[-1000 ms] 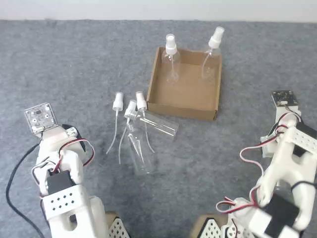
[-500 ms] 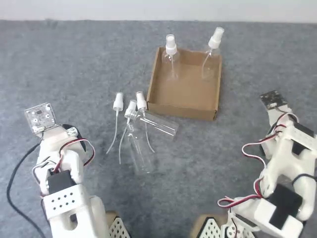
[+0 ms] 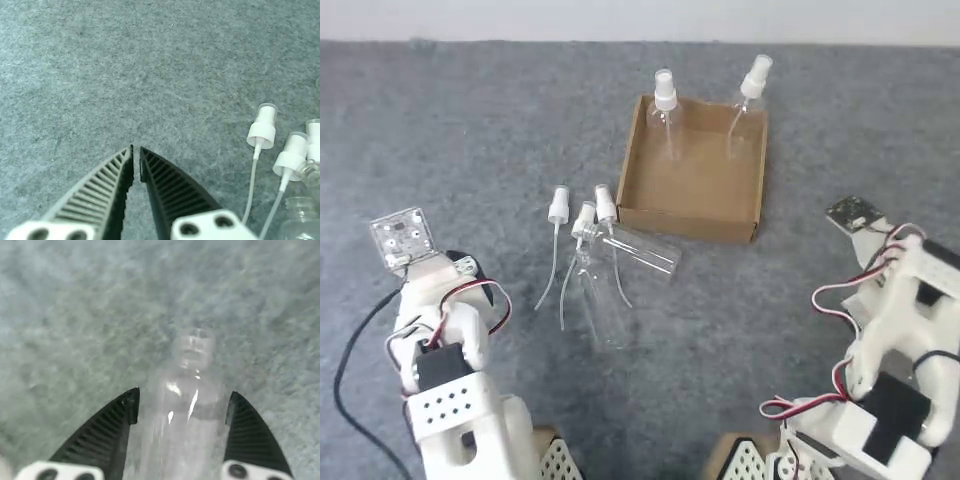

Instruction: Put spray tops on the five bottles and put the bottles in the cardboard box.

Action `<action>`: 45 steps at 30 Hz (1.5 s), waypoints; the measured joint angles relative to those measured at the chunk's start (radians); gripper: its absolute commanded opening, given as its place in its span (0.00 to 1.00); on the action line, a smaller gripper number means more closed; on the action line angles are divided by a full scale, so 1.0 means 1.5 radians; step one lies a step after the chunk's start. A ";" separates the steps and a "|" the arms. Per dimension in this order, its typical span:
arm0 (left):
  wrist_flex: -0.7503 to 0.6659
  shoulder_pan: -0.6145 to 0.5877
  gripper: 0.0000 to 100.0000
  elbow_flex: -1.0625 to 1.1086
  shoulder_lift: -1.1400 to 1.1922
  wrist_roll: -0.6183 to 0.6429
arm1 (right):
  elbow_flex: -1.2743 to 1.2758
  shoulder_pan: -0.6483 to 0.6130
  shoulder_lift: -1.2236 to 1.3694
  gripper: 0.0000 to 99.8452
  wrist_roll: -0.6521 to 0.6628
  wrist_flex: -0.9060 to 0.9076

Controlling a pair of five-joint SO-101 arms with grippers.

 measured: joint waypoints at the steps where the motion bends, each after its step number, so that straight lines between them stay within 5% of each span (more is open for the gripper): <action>1: 0.000 0.000 0.01 0.000 0.000 0.000 | -0.023 -0.001 0.000 0.24 0.000 0.032; 8: 0.000 0.000 0.01 0.000 0.000 0.000 | -0.100 0.000 0.000 0.24 -0.012 0.141; 21: 0.000 0.000 0.01 0.000 0.000 0.000 | -0.132 0.001 0.160 0.23 -0.012 0.062; 28: 0.000 0.000 0.01 0.000 0.000 0.000 | -0.132 0.001 0.172 0.01 -0.013 0.052; 31: 0.002 0.006 0.01 0.000 0.000 0.000 | -0.132 0.001 0.172 0.01 -0.033 0.052; 40: 0.229 0.114 0.01 -0.187 0.014 -0.132 | -0.132 0.015 0.172 0.01 -0.090 0.033; 45: 0.351 0.167 0.01 -0.365 0.149 -0.176 | -0.132 0.036 0.172 0.01 -0.154 -0.005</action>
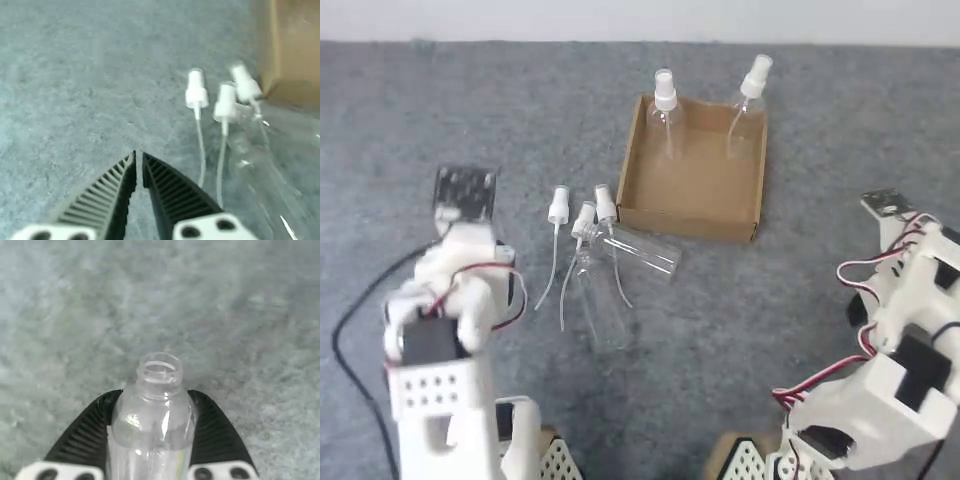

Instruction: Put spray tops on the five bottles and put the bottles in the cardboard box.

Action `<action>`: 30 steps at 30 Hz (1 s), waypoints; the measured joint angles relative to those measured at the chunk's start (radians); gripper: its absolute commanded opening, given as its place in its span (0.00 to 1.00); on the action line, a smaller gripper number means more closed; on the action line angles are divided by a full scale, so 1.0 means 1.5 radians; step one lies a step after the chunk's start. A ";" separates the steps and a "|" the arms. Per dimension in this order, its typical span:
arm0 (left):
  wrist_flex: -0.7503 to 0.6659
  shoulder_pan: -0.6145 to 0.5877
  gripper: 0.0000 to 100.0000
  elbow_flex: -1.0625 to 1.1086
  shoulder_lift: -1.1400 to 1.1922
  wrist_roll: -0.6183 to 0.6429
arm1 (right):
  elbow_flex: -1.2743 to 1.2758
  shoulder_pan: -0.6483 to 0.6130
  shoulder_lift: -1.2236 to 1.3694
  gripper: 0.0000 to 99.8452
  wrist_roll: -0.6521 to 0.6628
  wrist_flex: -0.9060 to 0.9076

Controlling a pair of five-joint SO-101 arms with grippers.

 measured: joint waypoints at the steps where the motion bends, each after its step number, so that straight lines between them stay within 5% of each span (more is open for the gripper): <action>1: 0.011 0.007 0.01 -0.036 0.042 -0.001 | 0.000 0.002 0.000 0.01 -0.010 -0.004; 9: 0.024 0.054 0.19 -0.302 0.421 -0.003 | 0.000 0.003 0.000 0.01 -0.019 -0.010; 19: 0.024 0.079 0.15 -0.610 0.873 0.086 | 0.000 0.003 0.000 0.01 0.001 -0.010; 30: 0.024 0.078 0.15 -0.749 1.095 0.102 | 0.000 0.003 0.000 0.01 0.001 -0.010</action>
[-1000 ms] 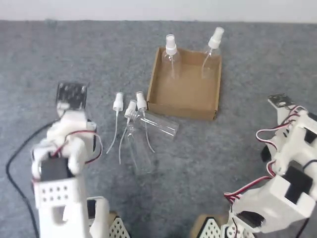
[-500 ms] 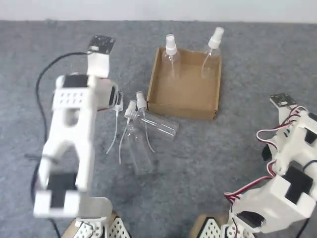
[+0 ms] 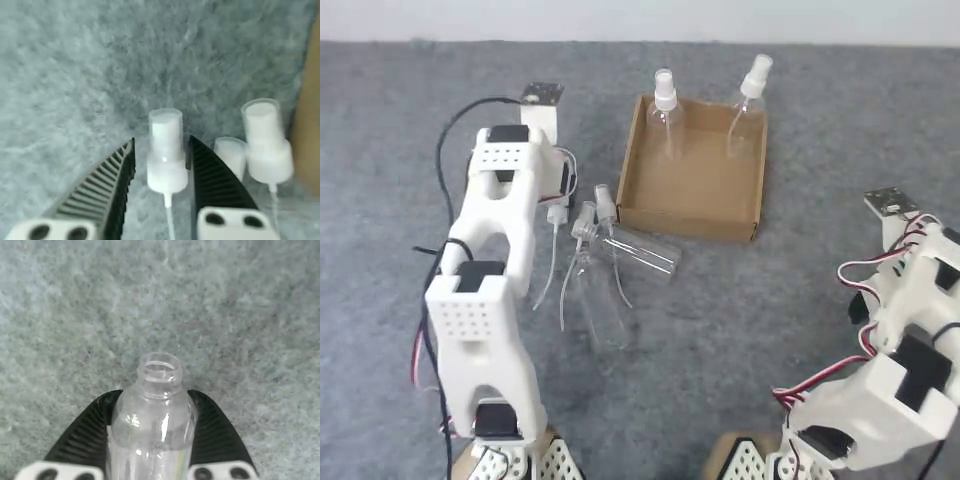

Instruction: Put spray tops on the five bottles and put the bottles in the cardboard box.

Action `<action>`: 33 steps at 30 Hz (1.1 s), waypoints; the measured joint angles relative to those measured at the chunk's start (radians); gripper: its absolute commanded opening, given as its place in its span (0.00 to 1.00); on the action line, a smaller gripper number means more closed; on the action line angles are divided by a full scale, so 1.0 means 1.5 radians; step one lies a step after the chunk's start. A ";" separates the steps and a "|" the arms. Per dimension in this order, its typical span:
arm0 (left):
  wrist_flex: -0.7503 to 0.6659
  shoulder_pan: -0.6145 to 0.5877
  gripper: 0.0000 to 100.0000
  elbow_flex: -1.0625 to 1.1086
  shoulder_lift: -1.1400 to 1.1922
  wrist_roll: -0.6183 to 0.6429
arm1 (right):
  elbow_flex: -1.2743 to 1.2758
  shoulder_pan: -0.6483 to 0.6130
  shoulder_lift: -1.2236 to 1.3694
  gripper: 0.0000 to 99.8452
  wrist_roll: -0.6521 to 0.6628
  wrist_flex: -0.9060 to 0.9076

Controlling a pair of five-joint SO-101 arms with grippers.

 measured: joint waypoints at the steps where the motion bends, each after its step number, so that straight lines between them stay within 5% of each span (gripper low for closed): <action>1: 0.000 0.000 0.15 0.000 0.006 0.000 | 0.000 0.000 0.000 0.01 0.000 0.000; 6: 0.000 0.004 0.01 -0.006 0.021 0.003 | 0.000 0.000 0.000 0.01 0.000 0.000; 19: 0.133 0.003 0.01 0.021 -0.160 0.004 | 0.000 0.000 0.000 0.18 0.000 0.000; 33: 0.024 0.016 0.01 0.624 -0.769 -0.049 | 0.000 0.000 0.000 0.27 0.000 0.000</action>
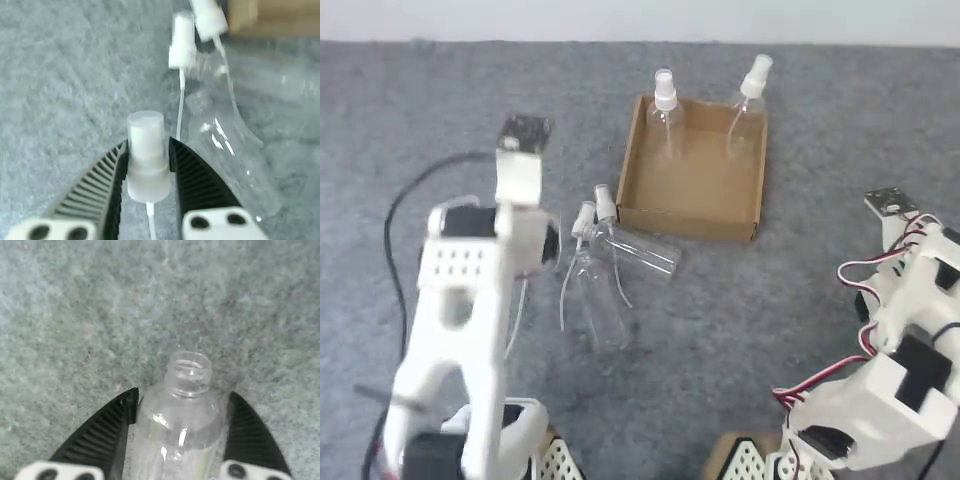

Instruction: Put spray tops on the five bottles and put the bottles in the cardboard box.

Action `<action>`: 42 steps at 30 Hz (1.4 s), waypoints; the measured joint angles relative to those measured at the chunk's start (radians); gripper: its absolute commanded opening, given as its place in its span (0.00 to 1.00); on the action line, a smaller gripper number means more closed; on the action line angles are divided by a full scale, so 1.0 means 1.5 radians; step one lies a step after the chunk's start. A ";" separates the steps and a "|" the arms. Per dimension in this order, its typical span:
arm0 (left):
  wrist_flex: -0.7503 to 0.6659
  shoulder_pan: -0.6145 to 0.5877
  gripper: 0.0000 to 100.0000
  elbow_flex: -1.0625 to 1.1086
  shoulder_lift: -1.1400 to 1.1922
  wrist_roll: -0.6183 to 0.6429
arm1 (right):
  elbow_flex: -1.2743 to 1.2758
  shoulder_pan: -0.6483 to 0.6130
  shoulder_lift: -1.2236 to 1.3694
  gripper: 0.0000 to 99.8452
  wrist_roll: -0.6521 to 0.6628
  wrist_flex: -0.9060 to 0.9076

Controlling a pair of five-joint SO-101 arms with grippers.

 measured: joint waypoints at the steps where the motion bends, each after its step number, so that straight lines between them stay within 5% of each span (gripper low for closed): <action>1: -0.008 0.000 0.01 0.027 -0.027 0.000 | 0.000 0.000 0.000 0.26 0.000 0.000; 13: -0.035 -0.001 0.01 0.086 -0.092 -0.004 | 0.000 0.008 0.000 0.25 0.080 0.037; 20: -0.035 -0.001 0.01 0.086 -0.092 -0.005 | 0.000 0.007 0.000 0.00 0.096 0.041; 30: -0.009 -0.025 0.01 -0.007 -0.093 -0.003 | -0.053 -0.002 -0.104 0.01 0.072 0.088; 36: 0.039 -0.054 0.01 -0.159 -0.096 0.030 | -0.058 -0.154 -0.309 0.01 -0.080 0.133; 42: 0.058 -0.052 0.01 -0.242 -0.096 0.056 | 0.040 -0.445 -0.529 0.01 -0.228 0.115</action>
